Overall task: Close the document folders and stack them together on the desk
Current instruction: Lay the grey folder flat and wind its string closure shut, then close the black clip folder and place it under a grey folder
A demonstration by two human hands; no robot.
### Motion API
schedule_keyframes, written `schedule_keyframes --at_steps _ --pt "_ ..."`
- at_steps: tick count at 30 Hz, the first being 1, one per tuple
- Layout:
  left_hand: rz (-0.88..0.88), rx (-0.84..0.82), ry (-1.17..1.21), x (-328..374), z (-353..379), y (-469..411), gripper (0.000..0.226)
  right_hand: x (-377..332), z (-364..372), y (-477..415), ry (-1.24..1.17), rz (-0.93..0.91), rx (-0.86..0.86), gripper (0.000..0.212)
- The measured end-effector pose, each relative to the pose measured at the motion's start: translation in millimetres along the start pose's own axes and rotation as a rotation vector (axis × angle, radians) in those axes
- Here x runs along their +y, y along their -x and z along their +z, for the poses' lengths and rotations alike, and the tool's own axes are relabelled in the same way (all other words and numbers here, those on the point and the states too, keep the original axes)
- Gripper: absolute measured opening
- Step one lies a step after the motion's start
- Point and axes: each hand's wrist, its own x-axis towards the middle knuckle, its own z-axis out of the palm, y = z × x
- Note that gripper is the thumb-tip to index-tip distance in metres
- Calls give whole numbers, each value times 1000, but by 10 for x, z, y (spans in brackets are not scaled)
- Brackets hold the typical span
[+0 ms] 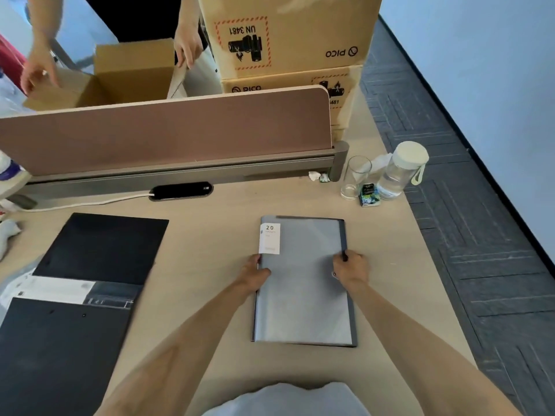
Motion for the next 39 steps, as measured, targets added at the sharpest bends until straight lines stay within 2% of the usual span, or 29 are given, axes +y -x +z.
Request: schedule_keyframes --at_steps 2,6,9,12,16,19,28,31,35,39 --pt "-8 -7 6 1 7 -28 50 19 -29 -99 -50 -7 -24 29" --pt "0 -36 12 -27 9 -59 50 -294 -238 267 -84 -52 -47 13" --pt "22 -35 -21 -114 -15 -146 55 -299 -269 342 -37 -98 -36 16" --pt "49 -4 -63 -69 -38 27 42 -395 -233 551 59 -201 -39 23" --pt "125 28 -122 -173 -118 162 40 -600 1 833 178 -353 -104 31" --pt "154 68 -167 -318 -286 273 51 -756 264 1009 223 -440 -155 29" --pt "127 227 -177 -1030 -1233 539 40 -1178 1355 1586 298 -585 -321 24" --pt "103 268 -157 -1363 -1609 577 38 -1328 1756 1816 390 -629 -374 19" --pt "94 281 -173 -1727 -2076 658 38 -1517 2326 2112 520 -602 -472 27" --pt "144 318 -228 -2108 -2531 707 38 -1713 2881 2416 580 -500 -505 36"
